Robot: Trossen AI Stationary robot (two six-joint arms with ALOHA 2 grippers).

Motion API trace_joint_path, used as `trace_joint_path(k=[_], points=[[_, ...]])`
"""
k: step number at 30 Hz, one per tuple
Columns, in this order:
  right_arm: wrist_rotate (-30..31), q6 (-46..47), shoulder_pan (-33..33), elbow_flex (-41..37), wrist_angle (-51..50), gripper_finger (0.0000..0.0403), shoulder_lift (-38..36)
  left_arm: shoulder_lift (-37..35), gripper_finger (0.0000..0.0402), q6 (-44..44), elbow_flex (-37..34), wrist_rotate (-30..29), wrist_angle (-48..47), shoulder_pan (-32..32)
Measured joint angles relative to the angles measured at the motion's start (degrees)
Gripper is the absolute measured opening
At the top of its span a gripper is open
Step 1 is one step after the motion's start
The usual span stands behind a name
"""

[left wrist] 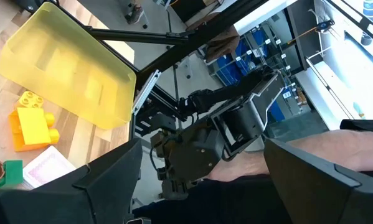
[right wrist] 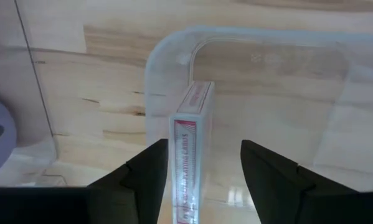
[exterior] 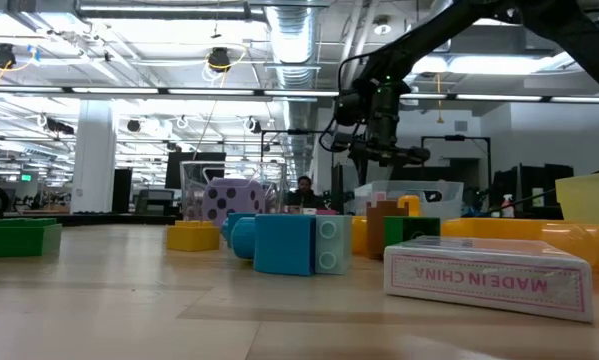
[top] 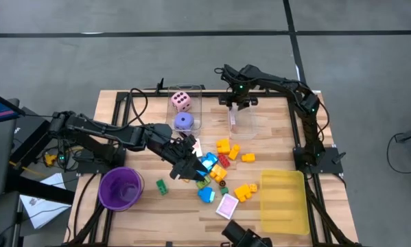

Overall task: Pick & Place Toys
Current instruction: Adjust the right transparent bin

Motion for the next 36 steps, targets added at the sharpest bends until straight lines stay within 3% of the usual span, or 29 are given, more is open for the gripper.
trace_joint_path(k=[15, 19, 27, 36], points=[[10.44, -5.32, -1.14, -0.02, -6.66, 0.0184, -3.13, 0.00, 0.0333, 0.00, 0.00, 0.00, 0.00, -0.02], [11.89, -6.59, -1.47, -0.02, -6.33, 0.0140, -3.13, 0.00, 0.0333, -0.03, 0.00, 0.00, 0.01, -0.02], [12.03, -8.62, -3.62, -3.02, -4.22, 0.0012, -3.13, 0.00, 0.0333, -1.09, 0.00, -0.04, 0.01, -0.02], [10.56, -10.07, -3.36, -9.33, 1.29, 0.0002, -3.08, 0.00, 0.0333, -2.42, 0.00, -1.69, 0.02, 0.17]])
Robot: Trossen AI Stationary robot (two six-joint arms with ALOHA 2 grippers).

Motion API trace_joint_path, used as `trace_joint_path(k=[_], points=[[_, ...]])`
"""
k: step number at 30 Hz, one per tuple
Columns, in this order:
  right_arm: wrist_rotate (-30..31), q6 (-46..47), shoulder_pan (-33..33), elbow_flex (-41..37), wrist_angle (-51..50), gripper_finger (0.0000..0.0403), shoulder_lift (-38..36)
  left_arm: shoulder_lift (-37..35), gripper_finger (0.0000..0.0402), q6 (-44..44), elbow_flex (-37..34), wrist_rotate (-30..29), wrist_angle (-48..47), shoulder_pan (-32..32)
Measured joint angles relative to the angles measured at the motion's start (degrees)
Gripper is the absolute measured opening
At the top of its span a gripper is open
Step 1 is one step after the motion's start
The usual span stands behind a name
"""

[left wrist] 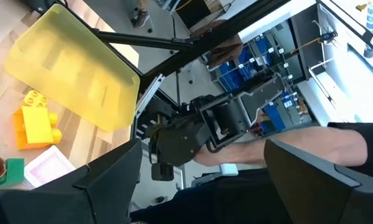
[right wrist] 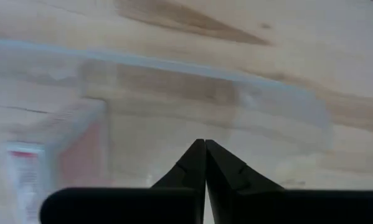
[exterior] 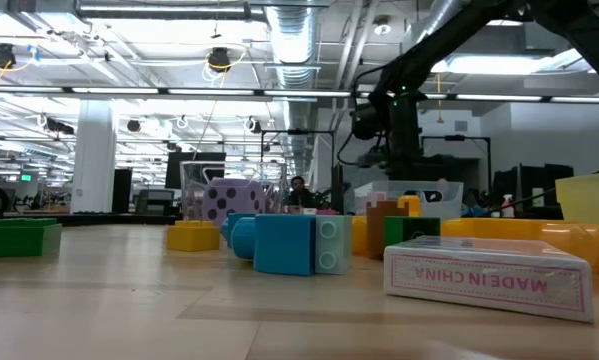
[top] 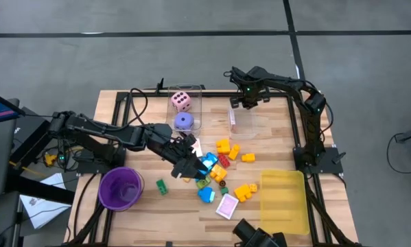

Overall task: Pick & Place Toys
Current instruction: Adjust the right transparent bin

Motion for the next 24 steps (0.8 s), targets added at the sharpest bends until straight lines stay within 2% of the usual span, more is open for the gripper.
trace_joint_path(k=[17, 24], points=[[1.50, -2.19, -2.24, 0.00, 0.74, 0.0000, 0.00, 0.00, 0.0333, -2.17, 0.00, -0.82, 0.02, 0.07], [4.02, -3.66, -2.24, 0.00, -0.49, 0.0000, 0.00, 0.00, 0.0333, -2.74, 0.00, -0.89, 0.02, 0.07]])
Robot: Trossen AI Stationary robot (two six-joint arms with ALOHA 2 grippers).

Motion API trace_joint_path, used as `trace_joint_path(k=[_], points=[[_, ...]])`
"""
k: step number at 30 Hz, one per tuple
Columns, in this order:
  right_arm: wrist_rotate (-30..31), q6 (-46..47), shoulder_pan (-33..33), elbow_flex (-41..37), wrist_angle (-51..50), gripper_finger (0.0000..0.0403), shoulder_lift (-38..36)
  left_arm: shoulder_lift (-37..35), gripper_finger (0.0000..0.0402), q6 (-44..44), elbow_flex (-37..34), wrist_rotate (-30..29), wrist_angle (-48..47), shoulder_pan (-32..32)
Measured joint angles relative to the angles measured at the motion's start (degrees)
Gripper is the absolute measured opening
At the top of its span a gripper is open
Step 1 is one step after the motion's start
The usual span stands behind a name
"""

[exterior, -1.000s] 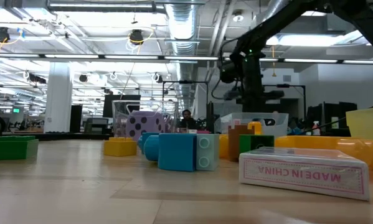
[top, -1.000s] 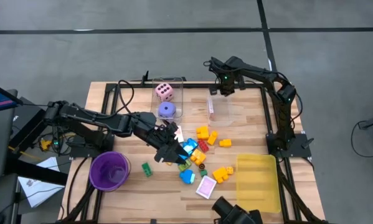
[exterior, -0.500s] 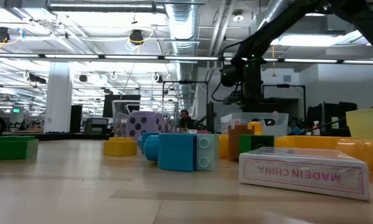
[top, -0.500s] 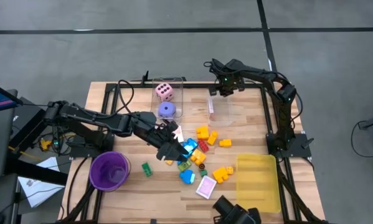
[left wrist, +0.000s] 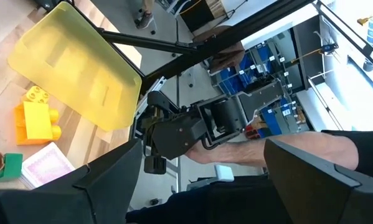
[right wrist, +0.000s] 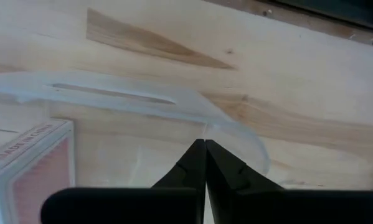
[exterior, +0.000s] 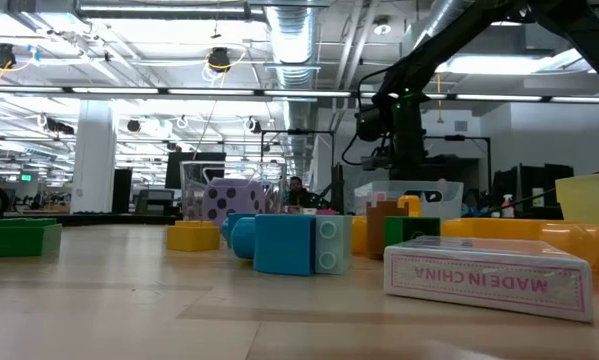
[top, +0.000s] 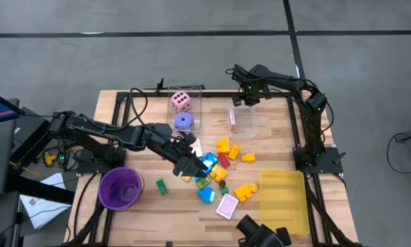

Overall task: Pick & Place Toys
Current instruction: Adjust the right transparent bin, then put the brown game piece into the yellow bin

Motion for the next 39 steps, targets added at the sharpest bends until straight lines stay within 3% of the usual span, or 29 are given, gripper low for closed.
trace_joint_path(k=[24, 39], points=[[4.60, -3.01, 0.19, 0.00, -3.11, 0.0000, 0.00, 0.00, 0.0333, 0.00, 0.00, -0.09, 0.00, 0.02], [2.91, -2.37, 0.48, 0.00, -1.96, 0.0000, -2.40, 0.00, 0.0333, 0.04, 0.00, -0.09, 0.00, 0.02]])
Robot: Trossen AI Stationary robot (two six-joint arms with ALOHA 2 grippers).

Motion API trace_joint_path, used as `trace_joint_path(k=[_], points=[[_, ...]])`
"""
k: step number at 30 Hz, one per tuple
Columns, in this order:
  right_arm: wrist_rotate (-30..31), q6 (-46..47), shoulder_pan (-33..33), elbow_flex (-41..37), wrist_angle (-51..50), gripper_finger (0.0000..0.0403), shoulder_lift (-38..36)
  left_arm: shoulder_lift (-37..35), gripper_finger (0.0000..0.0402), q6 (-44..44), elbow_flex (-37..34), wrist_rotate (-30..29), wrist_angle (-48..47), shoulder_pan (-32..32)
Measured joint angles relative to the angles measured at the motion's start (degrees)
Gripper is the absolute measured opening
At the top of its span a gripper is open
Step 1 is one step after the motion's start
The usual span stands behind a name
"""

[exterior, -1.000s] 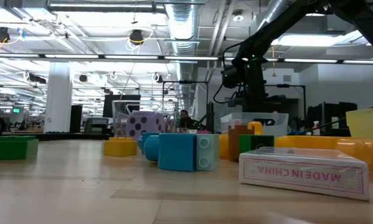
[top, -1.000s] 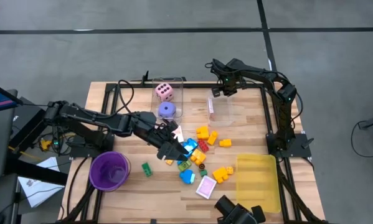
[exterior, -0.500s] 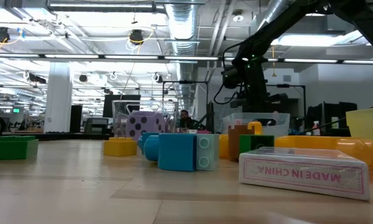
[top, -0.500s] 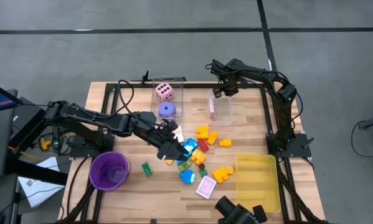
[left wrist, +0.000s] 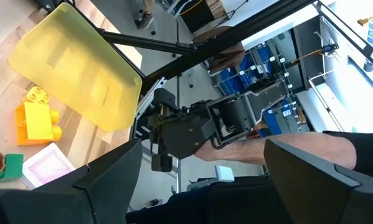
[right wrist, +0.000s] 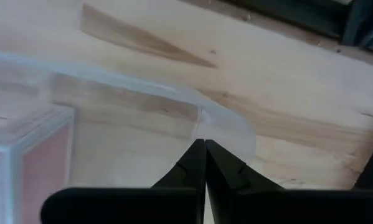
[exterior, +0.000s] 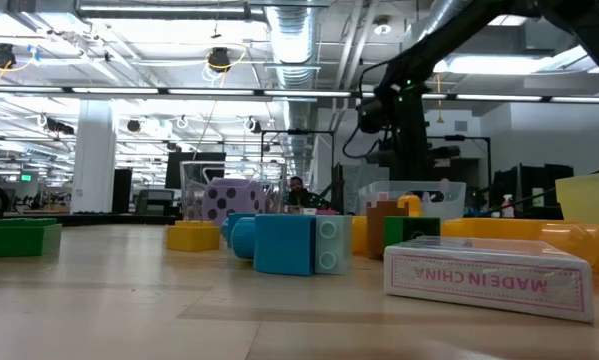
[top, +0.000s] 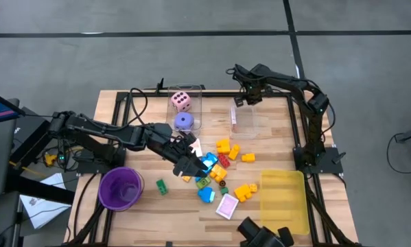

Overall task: Pick & Place Toys
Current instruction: Put the brown game piece into the yellow bin

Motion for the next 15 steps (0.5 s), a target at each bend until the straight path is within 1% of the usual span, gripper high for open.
trace_joint_path(k=[6, 8, 11, 15], points=[[-0.08, 0.99, -0.47, 0.00, 0.07, 0.0000, -3.22, 0.00, 0.0333, 0.10, 0.00, 0.00, 0.00, 0.00], [-1.03, 1.00, -0.56, 0.00, 0.80, 0.0000, -5.06, 0.00, 0.0333, 0.15, 0.00, 0.00, 0.00, 0.00], [-2.81, 0.20, -0.53, -0.02, 3.38, 0.0000, -8.92, 0.00, 0.0333, 0.15, 0.00, 0.00, 0.00, 0.00], [-5.02, -2.51, 0.32, 0.00, 5.48, 0.0000, -15.95, 0.00, 0.0333, 0.15, 0.00, 0.00, 0.00, -0.20]])
